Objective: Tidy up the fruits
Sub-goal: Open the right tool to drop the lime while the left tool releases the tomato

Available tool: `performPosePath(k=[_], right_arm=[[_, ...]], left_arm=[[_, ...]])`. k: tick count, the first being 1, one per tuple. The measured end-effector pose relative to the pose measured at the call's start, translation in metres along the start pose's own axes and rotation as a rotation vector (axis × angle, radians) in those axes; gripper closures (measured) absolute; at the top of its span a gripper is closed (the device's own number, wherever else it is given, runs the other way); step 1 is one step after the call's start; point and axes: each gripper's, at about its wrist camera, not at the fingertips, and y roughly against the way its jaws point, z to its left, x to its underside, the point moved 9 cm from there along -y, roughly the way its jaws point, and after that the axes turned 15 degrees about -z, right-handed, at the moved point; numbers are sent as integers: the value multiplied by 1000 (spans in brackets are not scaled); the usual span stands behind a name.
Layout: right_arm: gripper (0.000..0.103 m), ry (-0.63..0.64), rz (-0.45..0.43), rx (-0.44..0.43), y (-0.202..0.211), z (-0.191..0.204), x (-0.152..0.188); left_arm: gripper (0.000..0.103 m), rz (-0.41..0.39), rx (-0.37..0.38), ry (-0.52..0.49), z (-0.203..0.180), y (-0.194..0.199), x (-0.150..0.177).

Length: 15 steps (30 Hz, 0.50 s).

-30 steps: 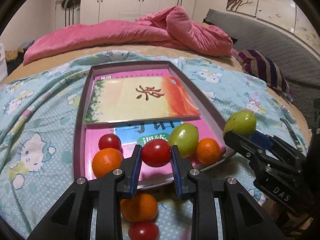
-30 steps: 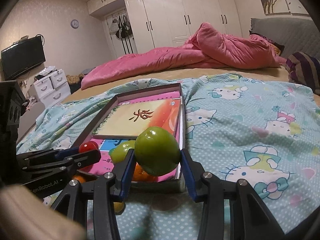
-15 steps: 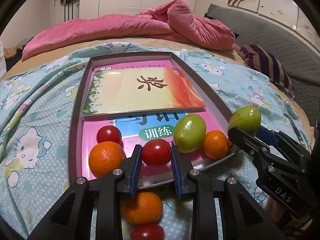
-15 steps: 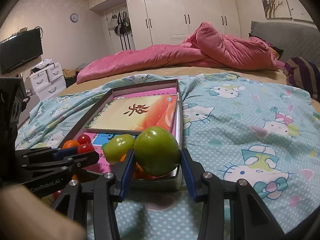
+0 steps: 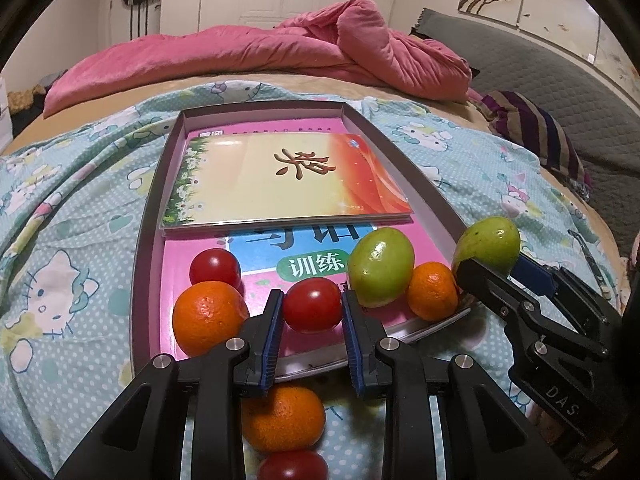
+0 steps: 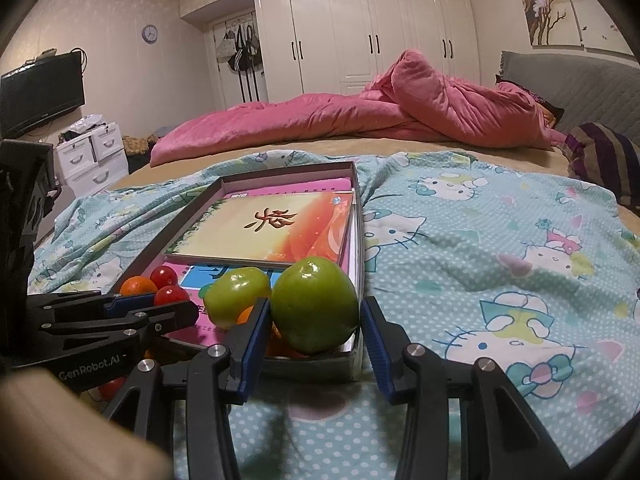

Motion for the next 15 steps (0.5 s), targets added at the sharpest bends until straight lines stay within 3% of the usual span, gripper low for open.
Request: performPosePath(k=[8, 10, 15], right_arm=[[55, -22, -2, -9, 0, -2, 1], [48, -27, -5, -10, 1, -2, 1], [46, -34, -9, -14, 3, -2, -1]], left_arm=[[74, 2, 0, 10, 2, -1, 0], [74, 2, 1, 9, 1, 0, 0], [74, 2, 0, 8, 2, -1, 0]])
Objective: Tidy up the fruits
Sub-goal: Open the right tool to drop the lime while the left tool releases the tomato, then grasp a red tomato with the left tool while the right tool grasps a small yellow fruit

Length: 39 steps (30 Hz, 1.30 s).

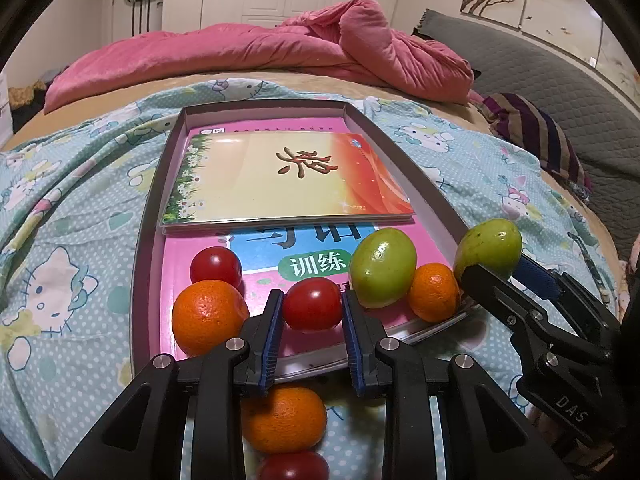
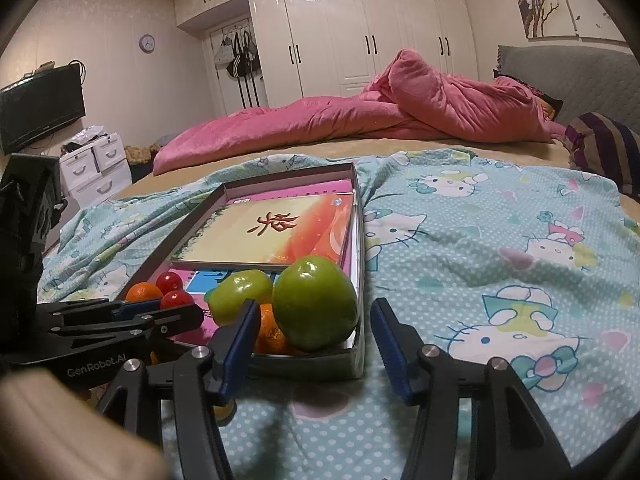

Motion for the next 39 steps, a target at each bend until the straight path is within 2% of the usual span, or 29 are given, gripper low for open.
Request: performPosePath(k=[6, 10, 16, 21, 24, 26, 30, 34, 39], right_arm=[[40, -10, -17, 1, 5, 0, -3], [36, -12, -19, 1, 6, 1, -4], [35, -17, -27, -10, 11, 3, -6], [35, -28, -29, -17, 16, 4, -6], [35, -28, -29, -24, 20, 5, -6], [35, -37, -26, -34, 23, 6, -6], [35, -44, -14, -52, 31, 12, -3], [35, -39, 24, -88, 34, 22, 6], [35, 55, 106, -126, 30, 43, 27]], left_arm=[[71, 1, -2, 1, 1, 1, 0], [60, -2, 5, -2, -1, 3, -1], [56, -7, 14, 18, -1, 10, -1], [48, -53, 37, 56, 2, 29, -9], [46, -82, 21, 71, 11, 43, -13], [40, -98, -4, 80, 21, 51, -15], [38, -111, -39, 88, 37, 62, -16], [38, -81, -52, 110, 47, 68, -4], [38, -24, -49, 114, 48, 72, 17]])
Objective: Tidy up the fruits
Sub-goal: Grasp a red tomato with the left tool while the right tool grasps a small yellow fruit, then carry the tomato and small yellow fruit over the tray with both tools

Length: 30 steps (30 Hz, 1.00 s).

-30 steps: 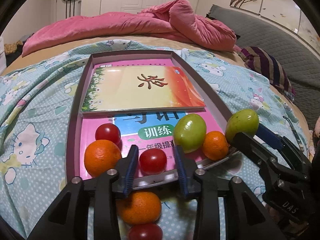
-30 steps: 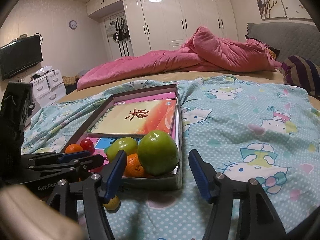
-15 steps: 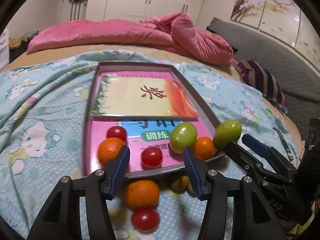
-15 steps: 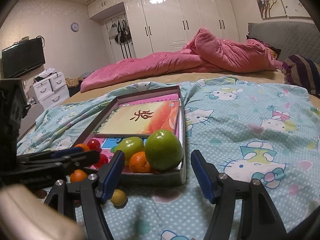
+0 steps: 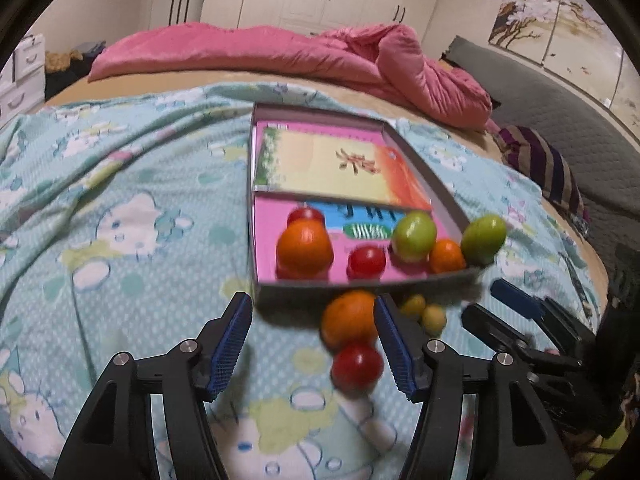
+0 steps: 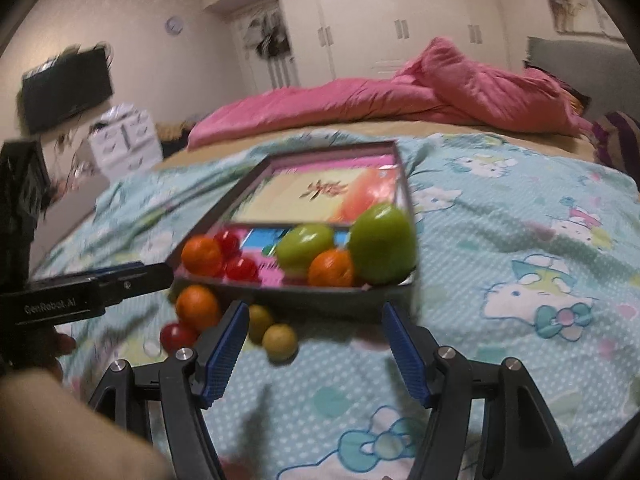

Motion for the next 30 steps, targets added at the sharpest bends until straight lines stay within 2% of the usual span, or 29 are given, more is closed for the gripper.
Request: performPosePath(k=[5, 8, 10, 15, 20, 22, 27, 28, 30], right_arm=[[35, 60, 65, -10, -10, 9, 16], [43, 87, 90, -19, -15, 12, 22], [52, 99, 102, -28, -17, 14, 26], [63, 136, 106, -32, -22, 17, 29], [80, 165, 110, -52, -28, 24, 30], [80, 172, 110, -55, -29, 25, 30], [80, 110, 109, -76, -24, 21, 28], [80, 97, 106, -79, -22, 20, 27], [80, 70, 94, -85, -19, 17, 24]], left_arm=[[38, 34, 8, -34, -7, 4, 18], [38, 65, 33, -26, -14, 3, 27], [38, 85, 52, -22, -20, 2, 33], [38, 98, 52, -46, -25, -2, 39], [53, 97, 60, -54, -28, -5, 40], [60, 105, 59, -64, -30, -8, 42], [63, 106, 55, -108, -37, -13, 44], [69, 104, 50, -115, -37, -14, 44], [71, 101, 44, -130, -36, -14, 43]])
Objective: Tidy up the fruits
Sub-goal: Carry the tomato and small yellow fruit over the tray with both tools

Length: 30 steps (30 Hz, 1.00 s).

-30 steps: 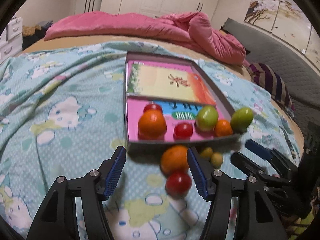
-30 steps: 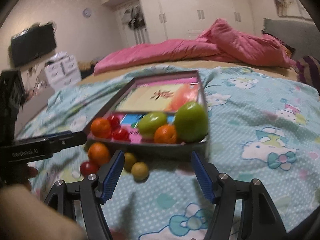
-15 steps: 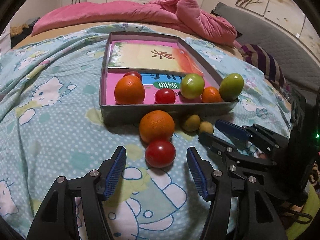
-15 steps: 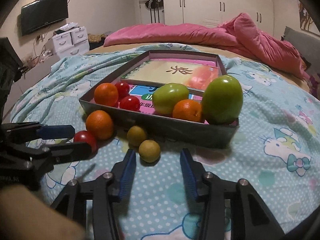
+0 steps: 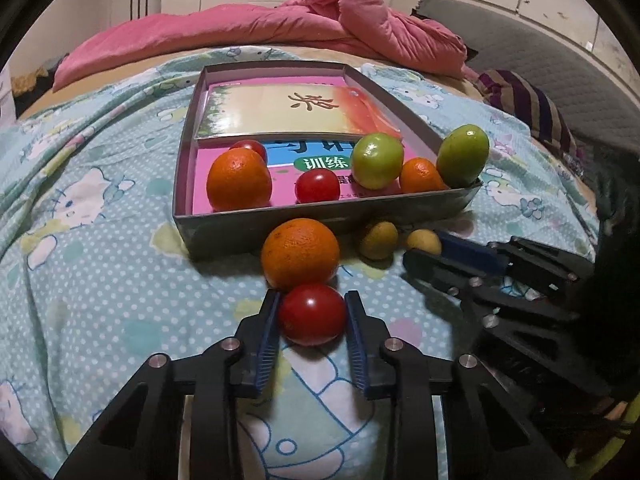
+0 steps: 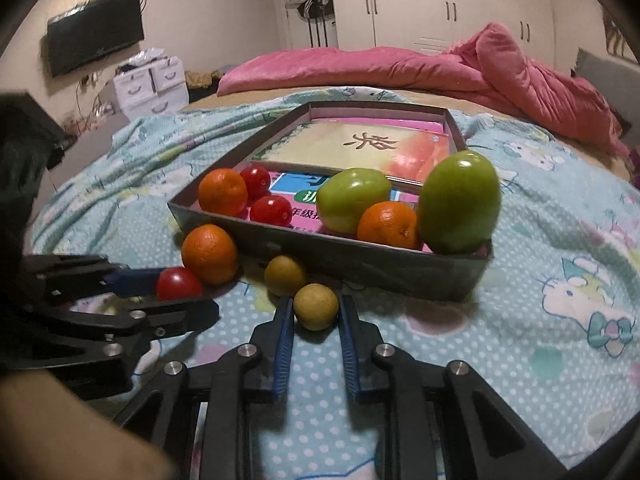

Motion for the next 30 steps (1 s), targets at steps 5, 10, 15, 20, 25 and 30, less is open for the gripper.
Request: performPosePath(k=[5, 10, 15, 20, 25, 30], right_arm=[[80, -27, -47, -10, 8, -2, -10], [80, -27, -101, -20, 15, 2, -22], [80, -39, -137, 0, 18, -1, -31], [80, -49, -151, 22, 17, -7, -36], [80, -50, -155, 32, 12, -8, -38], [80, -38, -167, 39, 7, -8, -44]], left_arm=[[71, -44, -20, 7, 8, 13, -8], [71, -155, -54, 48, 27, 35, -33], [71, -203, -105, 75, 52, 39, -46], [71, -204, -121, 96, 64, 30, -53], [71, -184, -111, 104, 60, 12, -57], [71, -176, -115, 80, 54, 3, -57]])
